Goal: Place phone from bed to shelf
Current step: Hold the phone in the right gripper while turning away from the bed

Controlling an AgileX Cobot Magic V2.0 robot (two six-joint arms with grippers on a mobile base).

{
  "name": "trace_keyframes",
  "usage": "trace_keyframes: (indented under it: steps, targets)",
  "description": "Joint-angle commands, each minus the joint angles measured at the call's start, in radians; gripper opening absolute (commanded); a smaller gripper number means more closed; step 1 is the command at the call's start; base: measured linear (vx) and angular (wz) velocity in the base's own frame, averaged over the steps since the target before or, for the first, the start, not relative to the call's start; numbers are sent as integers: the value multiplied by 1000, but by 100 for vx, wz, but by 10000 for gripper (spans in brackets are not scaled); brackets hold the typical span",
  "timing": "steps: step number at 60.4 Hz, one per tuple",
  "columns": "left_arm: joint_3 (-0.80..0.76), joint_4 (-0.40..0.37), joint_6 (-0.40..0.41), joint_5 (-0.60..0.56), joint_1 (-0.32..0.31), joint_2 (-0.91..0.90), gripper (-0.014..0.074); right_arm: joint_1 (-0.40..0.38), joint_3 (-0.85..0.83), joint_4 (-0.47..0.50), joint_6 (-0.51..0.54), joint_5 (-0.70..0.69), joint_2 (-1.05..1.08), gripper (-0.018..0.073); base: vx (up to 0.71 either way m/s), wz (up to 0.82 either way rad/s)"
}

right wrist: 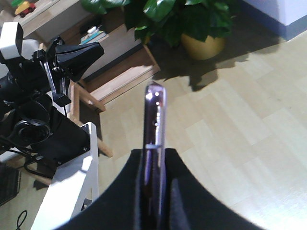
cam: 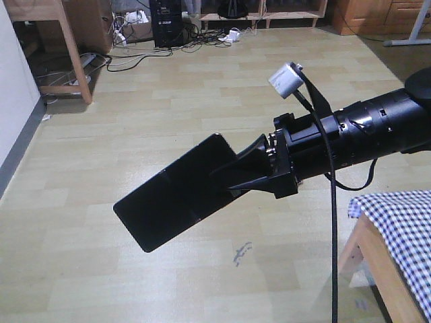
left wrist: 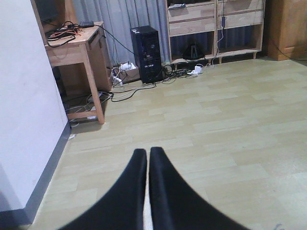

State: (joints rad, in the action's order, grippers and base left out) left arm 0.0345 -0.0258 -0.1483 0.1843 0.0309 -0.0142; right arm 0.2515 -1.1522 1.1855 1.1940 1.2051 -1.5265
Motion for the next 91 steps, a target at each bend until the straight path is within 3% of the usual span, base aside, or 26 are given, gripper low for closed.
trace_keyframes:
  steps: [1,91]
  targets:
    - [-22,-9,6,-72,-7,-11,1,0,-25,87,15,82,38,-3,40,1]
    - [-22,-9,6,-72,-7,-11,1,0,-25,87,15,82,38,-3,42,-6]
